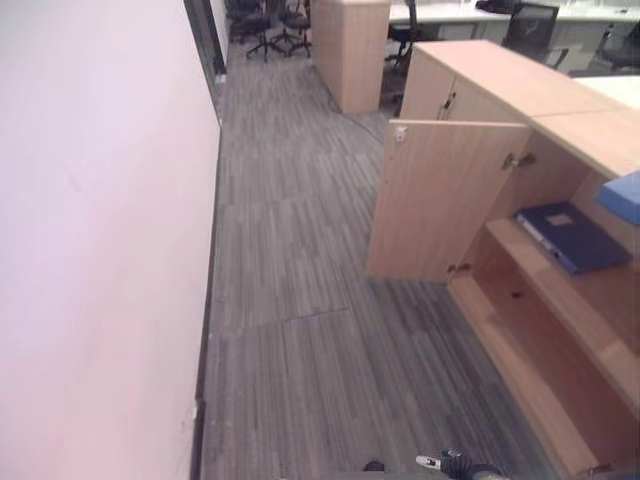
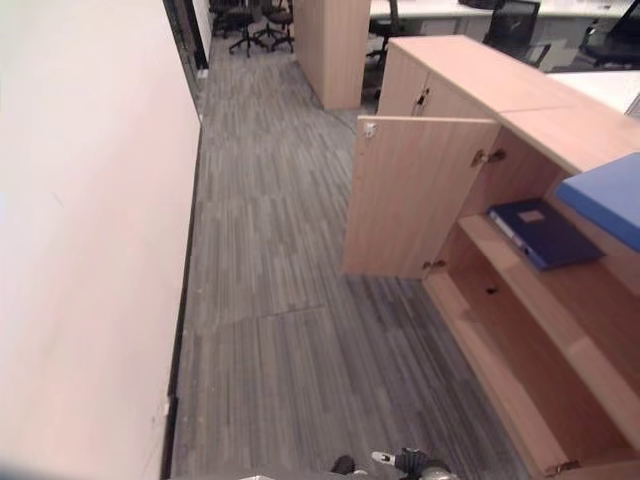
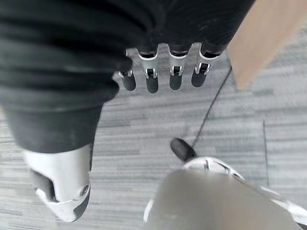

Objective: Put the empty folder in the office cabinet

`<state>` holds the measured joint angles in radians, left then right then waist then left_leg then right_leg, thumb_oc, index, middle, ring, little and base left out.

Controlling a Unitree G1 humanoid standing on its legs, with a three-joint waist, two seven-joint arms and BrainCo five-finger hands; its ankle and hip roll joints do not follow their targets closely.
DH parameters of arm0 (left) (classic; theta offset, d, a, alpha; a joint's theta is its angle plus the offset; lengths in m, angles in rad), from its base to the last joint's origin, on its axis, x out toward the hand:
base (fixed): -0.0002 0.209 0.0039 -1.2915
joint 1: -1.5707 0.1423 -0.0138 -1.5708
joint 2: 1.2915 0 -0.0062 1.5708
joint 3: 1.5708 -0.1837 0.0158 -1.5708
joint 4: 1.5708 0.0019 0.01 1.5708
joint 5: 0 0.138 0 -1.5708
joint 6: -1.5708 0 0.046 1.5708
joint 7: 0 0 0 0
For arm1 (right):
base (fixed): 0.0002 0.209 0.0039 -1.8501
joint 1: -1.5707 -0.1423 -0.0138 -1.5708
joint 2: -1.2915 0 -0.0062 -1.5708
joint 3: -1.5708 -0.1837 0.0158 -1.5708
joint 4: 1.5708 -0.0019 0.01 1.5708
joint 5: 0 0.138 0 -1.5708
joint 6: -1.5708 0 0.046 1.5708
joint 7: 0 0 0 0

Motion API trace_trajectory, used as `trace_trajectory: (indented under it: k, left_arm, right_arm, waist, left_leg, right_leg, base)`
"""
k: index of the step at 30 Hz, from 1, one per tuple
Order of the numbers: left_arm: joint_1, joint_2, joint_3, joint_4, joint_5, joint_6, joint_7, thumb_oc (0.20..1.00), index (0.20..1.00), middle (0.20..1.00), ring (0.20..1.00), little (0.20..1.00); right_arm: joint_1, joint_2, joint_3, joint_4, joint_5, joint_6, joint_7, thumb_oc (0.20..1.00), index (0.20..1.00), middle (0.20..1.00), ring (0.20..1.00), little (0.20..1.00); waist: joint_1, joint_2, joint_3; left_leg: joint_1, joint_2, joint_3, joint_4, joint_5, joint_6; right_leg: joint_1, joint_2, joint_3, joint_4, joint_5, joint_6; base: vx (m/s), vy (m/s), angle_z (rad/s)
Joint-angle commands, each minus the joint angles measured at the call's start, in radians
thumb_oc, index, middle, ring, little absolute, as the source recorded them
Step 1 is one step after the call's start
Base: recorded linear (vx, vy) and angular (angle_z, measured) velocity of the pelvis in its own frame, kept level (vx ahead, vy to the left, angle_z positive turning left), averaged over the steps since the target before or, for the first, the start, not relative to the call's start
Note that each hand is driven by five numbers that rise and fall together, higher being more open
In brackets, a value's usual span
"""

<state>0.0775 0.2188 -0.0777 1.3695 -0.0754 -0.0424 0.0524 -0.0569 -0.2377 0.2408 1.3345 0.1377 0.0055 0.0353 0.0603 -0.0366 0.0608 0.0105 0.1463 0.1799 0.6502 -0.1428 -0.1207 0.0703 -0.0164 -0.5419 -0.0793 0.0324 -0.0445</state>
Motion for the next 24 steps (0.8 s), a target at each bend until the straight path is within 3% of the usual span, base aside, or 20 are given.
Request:
trace_trajectory:
  k: [1, 4, 6, 7, 10, 11, 13, 14, 17, 20, 22, 24]
  left_arm:
    - [-0.040, 0.006, -0.042, -0.044, -0.040, -0.009, 0.012, 1.000, 1.000, 1.000, 1.000, 1.000]
    - [-0.037, 0.008, -0.048, -0.049, -0.036, -0.011, 0.010, 1.000, 1.000, 1.000, 1.000, 1.000]
    - [-0.036, 0.012, -0.042, -0.040, -0.039, -0.012, 0.013, 1.000, 1.000, 1.000, 1.000, 1.000]
    - [-0.035, 0.012, -0.042, -0.040, -0.039, -0.012, 0.013, 1.000, 1.000, 1.000, 1.000, 1.000]
    - [-0.039, 0.015, -0.040, -0.020, -0.031, -0.013, 0.017, 1.000, 1.000, 1.000, 1.000, 1.000]
    - [-0.040, 0.012, -0.038, -0.006, -0.037, -0.013, 0.017, 1.000, 1.000, 1.000, 1.000, 1.000]
    - [-0.033, 0.007, -0.014, 0.016, -0.059, -0.009, 0.007, 1.000, 1.000, 1.000, 1.000, 1.000]
    - [-0.016, -0.008, 0.024, 0.044, -0.096, -0.006, -0.004, 1.000, 1.000, 1.000, 1.000, 1.000]
    - [-0.007, -0.015, 0.029, 0.058, -0.096, -0.003, -0.006, 1.000, 1.000, 1.000, 1.000, 1.000]
    - [-0.003, -0.014, 0.036, 0.064, -0.104, 0.000, -0.008, 1.000, 1.000, 1.000, 1.000, 1.000]
    - [-0.004, -0.011, 0.041, 0.059, -0.103, -0.002, -0.016, 1.000, 1.000, 1.000, 1.000, 1.000]
    - [-0.008, -0.004, 0.041, 0.054, -0.100, -0.003, -0.017, 1.000, 1.000, 1.000, 1.000, 1.000]
  right_arm:
    - [-0.054, -0.016, 0.013, 0.040, 0.008, 0.005, -0.022, 1.000, 1.000, 1.000, 1.000, 1.000]
    - [-0.040, -0.031, 0.005, 0.054, 0.001, 0.008, -0.027, 1.000, 1.000, 1.000, 1.000, 1.000]
    - [-0.033, -0.038, 0.002, 0.065, -0.005, 0.008, -0.026, 1.000, 1.000, 1.000, 1.000, 1.000]
    - [-0.033, -0.038, 0.002, 0.066, -0.005, 0.008, -0.026, 1.000, 1.000, 1.000, 1.000, 1.000]
    - [-0.025, -0.045, 0.000, 0.079, -0.025, 0.005, -0.028, 1.000, 1.000, 1.000, 1.000, 1.000]
    - [-0.018, -0.047, -0.007, 0.088, -0.029, 0.004, -0.031, 1.000, 1.000, 1.000, 1.000, 1.000]
    - [-0.007, -0.046, -0.021, 0.091, -0.025, 0.004, -0.025, 1.000, 1.000, 1.000, 1.000, 1.000]
    - [0.008, -0.039, -0.033, 0.100, -0.030, 0.009, -0.017, 1.000, 1.000, 1.000, 1.000, 1.000]
    - [0.014, -0.035, -0.048, 0.100, -0.030, 0.015, -0.011, 1.000, 1.000, 1.000, 1.000, 1.000]
    - [0.016, -0.027, -0.066, 0.100, -0.016, 0.021, -0.006, 1.000, 1.000, 1.000, 1.000, 1.000]
    - [0.016, -0.020, -0.080, 0.100, -0.012, 0.020, 0.000, 1.000, 1.000, 1.000, 1.000, 1.000]
    - [0.009, -0.023, -0.086, 0.094, -0.007, 0.018, -0.001, 1.000, 1.000, 1.000, 1.000, 1.000]
  waist:
    - [0.029, -0.030, 0.081]
    - [0.045, -0.041, 0.087]
    - [0.056, -0.038, 0.087]
    - [0.056, -0.040, 0.087]
    - [0.070, -0.006, 0.091]
    - [0.071, 0.007, 0.096]
    - [0.069, 0.021, 0.081]
    - [0.063, 0.040, 0.046]
    - [0.053, 0.040, 0.020]
    - [0.037, 0.034, -0.011]
    - [0.034, 0.032, -0.029]
    - [0.034, 0.037, -0.027]
  left_leg:
    - [-0.093, 0.070, 0.032, 0.074, 0.161, 0.044]
    - [-0.188, 0.043, 0.022, -0.079, 0.120, 0.072]
    - [-0.220, 0.009, -0.010, -0.263, 0.129, 0.071]
    - [-0.215, 0.005, -0.008, -0.273, 0.133, 0.072]
    - [-0.225, -0.017, -0.095, -0.619, 0.309, 0.039]
    - [-0.243, -0.024, -0.134, -0.716, 0.339, 0.023]
    - [-0.245, -0.027, -0.173, -0.737, 0.329, 0.016]
    - [-0.206, -0.035, -0.214, -0.737, 0.359, 0.006]
    - [-0.171, -0.049, -0.196, -0.737, 0.339, 0.019]
    - [-0.124, -0.094, -0.157, -0.737, 0.296, 0.054]
    - [-0.073, -0.149, -0.120, -0.737, 0.232, 0.099]
    - [-0.037, -0.181, -0.094, -0.737, 0.196, 0.123]
  right_leg:
    - [0.035, -0.024, 0.056, 0.053, -0.061, 0.052]
    - [0.068, -0.041, 0.112, 0.034, -0.068, 0.068]
    - [0.082, -0.052, 0.138, 0.027, -0.076, 0.085]
    - [0.082, -0.055, 0.138, 0.028, -0.077, 0.085]
    - [0.123, -0.039, 0.178, 0.025, -0.092, 0.092]
    - [0.145, -0.033, 0.212, 0.030, -0.110, 0.093]
    - [0.156, -0.027, 0.250, 0.029, -0.117, 0.103]
    - [0.176, -0.041, 0.281, 0.017, -0.126, 0.117]
    - [0.186, -0.075, 0.298, 0.014, -0.125, 0.140]
    - [0.170, -0.143, 0.328, 0.041, -0.118, 0.176]
    - [0.130, -0.220, 0.344, 0.111, -0.102, 0.214]
    - [0.080, -0.268, 0.350, 0.202, -0.056, 0.226]
  base:
    - [0.15, -0.089, -0.35]
    - [0.14, 0.050, -0.45]
    - [0.15, 0.117, -0.69]
    - [0.16, 0.122, -0.35]
    - [0.25, 0.154, -0.36]
    - [0.32, 0.189, -0.64]
    - [0.39, 0.222, -0.71]
    - [0.43, 0.320, -1.07]
    - [0.25, 0.222, -1.10]
    - [0.27, 0.344, -0.47]
    - [0.26, 0.429, -0.53]
    - [0.15, 0.301, -0.76]
